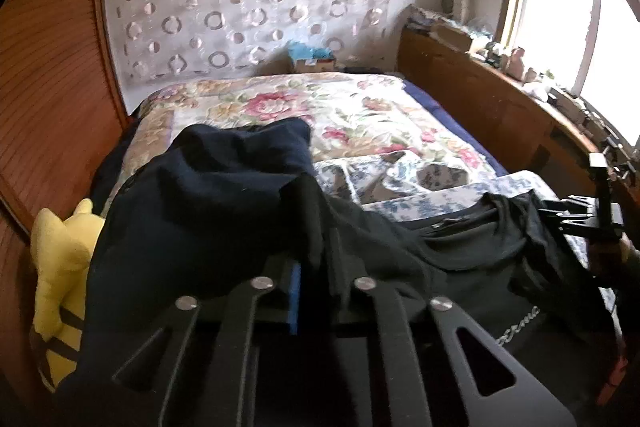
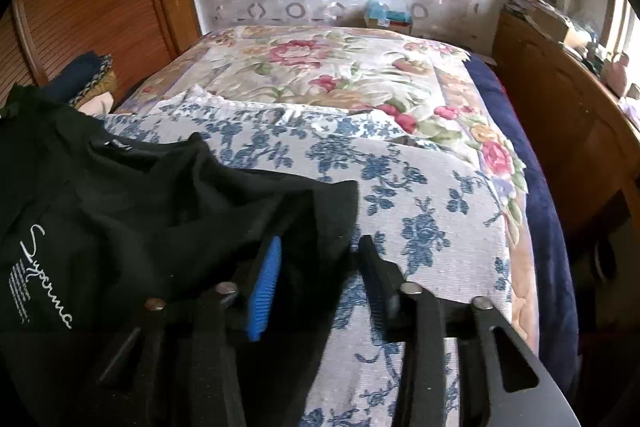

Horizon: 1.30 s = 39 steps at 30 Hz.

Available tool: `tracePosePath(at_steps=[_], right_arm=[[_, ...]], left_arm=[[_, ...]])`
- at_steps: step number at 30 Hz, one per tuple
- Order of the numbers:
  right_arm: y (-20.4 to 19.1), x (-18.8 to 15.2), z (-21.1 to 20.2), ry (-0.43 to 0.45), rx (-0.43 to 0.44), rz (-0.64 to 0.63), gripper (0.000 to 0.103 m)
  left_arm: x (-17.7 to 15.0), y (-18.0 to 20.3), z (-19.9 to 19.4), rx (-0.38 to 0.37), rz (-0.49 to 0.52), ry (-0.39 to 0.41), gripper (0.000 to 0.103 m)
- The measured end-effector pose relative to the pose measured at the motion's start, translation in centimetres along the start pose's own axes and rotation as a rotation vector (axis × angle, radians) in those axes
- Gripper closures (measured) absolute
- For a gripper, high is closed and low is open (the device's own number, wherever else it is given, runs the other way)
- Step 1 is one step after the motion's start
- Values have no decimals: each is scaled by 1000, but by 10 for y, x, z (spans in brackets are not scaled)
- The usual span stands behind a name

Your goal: Fold small clothes

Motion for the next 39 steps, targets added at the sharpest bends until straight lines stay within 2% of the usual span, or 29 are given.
tracePosePath(at_steps=[2,4,5,8,12,17,18,24,32,39], right_arm=[[-3,-1,-1,-6,16,-3,86],[-7,-3,-2,-13,21,-24,95],[-9,-3,-4,-10,23,-31,96],[-8,1,-26,56,41,-10,97],[-8,9,-80,181,86,16,97],[-15,-2,-137,288,99,-20,98],[-17,-6,-147,299,134,-37,98],[-23,-47,-190,345,144,-83,98],[-21,-95,-216,375,140,-95,98],[-12,-141,-243,345,143,-62,98]], left_arm=[[2,3,-5,-8,3,17,98],[4,7,-13,-11,6,37,98],[5,10,-17,-11,9,47,98],[8,16,-34,-20,10,89,99],[9,26,-62,-23,15,149,99],[4,37,-94,-22,26,208,99],[0,39,-102,-21,26,221,99],[-25,53,-133,-15,39,251,99],[-65,59,-166,2,29,275,99],[-109,65,-194,5,1,272,99]])
Point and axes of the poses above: each gripper's, at about its wrist camera, not at the fingertips, and z roughly the way its jaws point, y to its right, x to its top, the point moved 5 cm from there along z, roughly the way its jaws point, and after that the axes turned 14 degrees about z, right-handed, at the moved point
